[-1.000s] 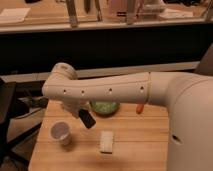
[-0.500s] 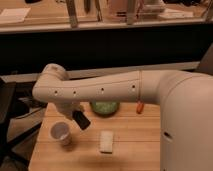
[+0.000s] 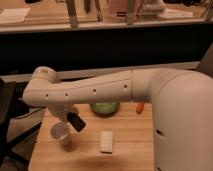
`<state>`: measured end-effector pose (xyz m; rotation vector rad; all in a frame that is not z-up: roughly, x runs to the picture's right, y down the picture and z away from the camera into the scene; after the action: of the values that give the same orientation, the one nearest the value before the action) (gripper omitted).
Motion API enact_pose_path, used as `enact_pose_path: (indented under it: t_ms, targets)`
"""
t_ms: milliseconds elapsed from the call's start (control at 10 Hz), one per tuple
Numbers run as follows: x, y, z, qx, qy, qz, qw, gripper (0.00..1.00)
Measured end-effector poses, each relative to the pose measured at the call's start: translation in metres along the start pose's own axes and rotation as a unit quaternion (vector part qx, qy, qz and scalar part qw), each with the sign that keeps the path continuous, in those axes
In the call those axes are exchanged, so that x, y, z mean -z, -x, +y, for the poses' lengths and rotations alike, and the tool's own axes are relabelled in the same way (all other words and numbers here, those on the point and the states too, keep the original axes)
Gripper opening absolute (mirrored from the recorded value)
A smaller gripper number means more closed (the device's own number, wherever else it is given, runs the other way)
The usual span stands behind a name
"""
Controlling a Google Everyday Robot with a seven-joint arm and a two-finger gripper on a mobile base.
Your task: Place the eraser in the ceramic cup
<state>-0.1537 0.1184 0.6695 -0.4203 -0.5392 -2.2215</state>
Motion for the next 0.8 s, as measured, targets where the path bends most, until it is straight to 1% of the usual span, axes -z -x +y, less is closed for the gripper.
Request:
enact_pose_path:
  t_ms: [200,400,700,800]
  targets:
    - [0.001,-0.002,-0.006,0.006,0.002,0.003,1.0000,0.01]
    - [0.003,-0.007,-0.020,0.018,0.004,0.005,0.9998,0.01]
    - [0.002,-0.007,-0.024,0.032,0.006,0.007,0.9994,0.01]
    - [0.003,-0.011,-0.031,0.041,0.007,0.009,0.9991,0.01]
